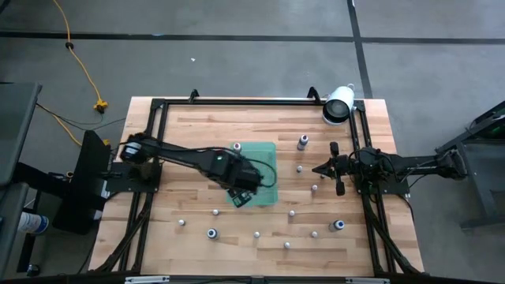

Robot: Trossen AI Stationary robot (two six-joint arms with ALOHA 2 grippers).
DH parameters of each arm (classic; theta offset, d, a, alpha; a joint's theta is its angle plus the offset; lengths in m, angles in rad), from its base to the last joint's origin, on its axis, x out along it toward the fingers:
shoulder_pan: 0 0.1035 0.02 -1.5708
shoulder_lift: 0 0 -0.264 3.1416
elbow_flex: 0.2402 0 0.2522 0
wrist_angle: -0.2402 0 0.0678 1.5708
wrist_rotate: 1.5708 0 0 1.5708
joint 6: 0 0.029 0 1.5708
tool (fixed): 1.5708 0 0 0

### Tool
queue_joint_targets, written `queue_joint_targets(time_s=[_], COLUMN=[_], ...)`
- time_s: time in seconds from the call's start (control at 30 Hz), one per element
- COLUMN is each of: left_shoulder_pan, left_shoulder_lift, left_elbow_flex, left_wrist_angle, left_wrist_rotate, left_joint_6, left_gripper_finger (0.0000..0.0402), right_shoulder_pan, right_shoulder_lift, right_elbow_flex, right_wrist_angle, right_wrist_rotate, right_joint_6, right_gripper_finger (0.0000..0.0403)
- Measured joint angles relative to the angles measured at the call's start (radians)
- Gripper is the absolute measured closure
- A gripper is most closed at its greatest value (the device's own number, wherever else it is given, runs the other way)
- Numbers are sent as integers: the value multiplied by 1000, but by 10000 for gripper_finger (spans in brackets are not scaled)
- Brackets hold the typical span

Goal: Pick & Place food coloring
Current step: Put the small light green food coloring bottle into the green bin

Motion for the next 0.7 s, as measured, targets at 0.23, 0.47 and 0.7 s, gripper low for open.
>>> queue_joint_targets(time_s=[0.23, 0.47, 0.7], left_shoulder_pan=[-74, -146, -195], left_shoulder_lift=[-170, -278, -286], left_elbow_flex=[-278, -524, -583], left_wrist_angle=[74, 271, 304], left_wrist_rotate=[18, 152, 151], left_joint_6=[-183, -278, -267], left_gripper_finger=[238, 238, 238], right_shoulder_pan=[0, 0, 0], right_shoulder_lift=[0, 0, 0], right_elbow_flex=[0, 0, 0], right_wrist_angle=[0, 0, 0], right_wrist_rotate=[0, 0, 0], right_joint_6=[0, 0, 0], right_gripper_finger=[402, 402, 402])
